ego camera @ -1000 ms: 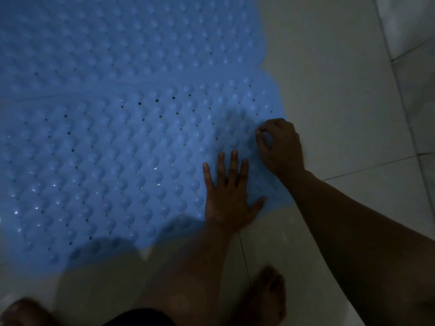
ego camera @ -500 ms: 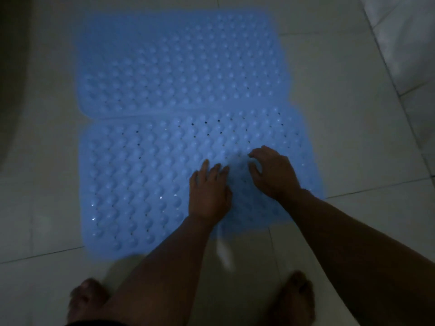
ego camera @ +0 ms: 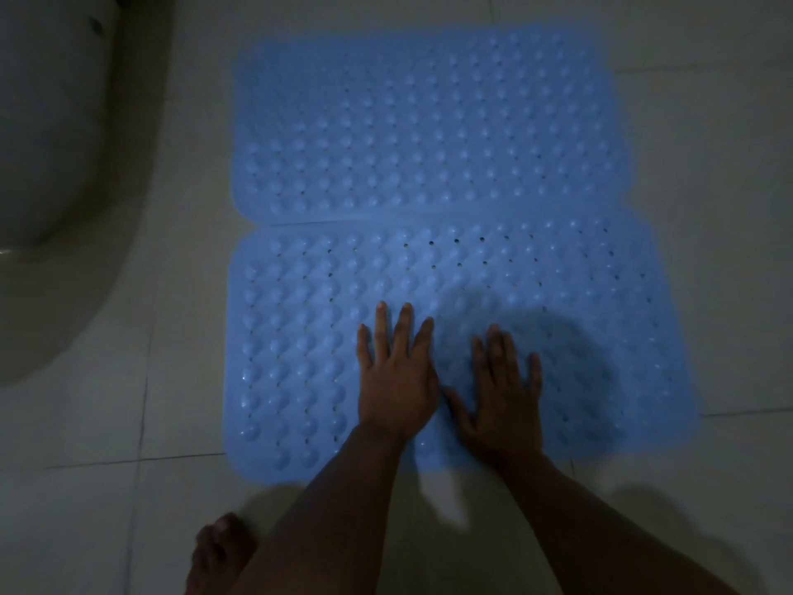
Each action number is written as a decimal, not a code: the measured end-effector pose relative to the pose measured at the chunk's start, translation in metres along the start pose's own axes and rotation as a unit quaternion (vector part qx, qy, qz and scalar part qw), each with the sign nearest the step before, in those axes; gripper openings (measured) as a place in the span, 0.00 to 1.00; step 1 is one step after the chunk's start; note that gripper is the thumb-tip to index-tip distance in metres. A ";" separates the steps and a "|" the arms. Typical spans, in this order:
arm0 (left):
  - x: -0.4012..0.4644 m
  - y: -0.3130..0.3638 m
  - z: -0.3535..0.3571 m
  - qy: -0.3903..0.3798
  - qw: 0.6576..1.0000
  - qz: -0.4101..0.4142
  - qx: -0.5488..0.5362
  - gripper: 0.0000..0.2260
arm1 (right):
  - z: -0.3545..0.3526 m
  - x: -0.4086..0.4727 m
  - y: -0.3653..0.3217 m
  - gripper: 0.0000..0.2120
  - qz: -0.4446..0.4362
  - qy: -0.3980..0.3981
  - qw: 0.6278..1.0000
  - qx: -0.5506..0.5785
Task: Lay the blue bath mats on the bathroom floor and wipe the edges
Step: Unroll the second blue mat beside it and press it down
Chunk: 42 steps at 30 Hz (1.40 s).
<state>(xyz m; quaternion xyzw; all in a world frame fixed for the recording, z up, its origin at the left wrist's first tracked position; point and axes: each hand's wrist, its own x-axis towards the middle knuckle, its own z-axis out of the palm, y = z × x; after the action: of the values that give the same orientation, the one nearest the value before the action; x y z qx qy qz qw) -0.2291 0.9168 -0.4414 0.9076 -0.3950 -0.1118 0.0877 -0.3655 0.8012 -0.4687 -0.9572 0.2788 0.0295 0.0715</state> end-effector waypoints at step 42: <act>-0.017 0.038 0.036 -0.030 0.998 0.062 -0.003 0.38 | -0.048 0.137 0.011 0.08 -0.074 0.123 0.979 0.148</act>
<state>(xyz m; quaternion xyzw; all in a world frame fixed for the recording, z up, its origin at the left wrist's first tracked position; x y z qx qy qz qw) -0.2765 0.9009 -0.4641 0.8773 -0.4527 -0.1348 0.0852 -0.2546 0.7124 -0.4362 -0.9504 0.2152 -0.1355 0.1793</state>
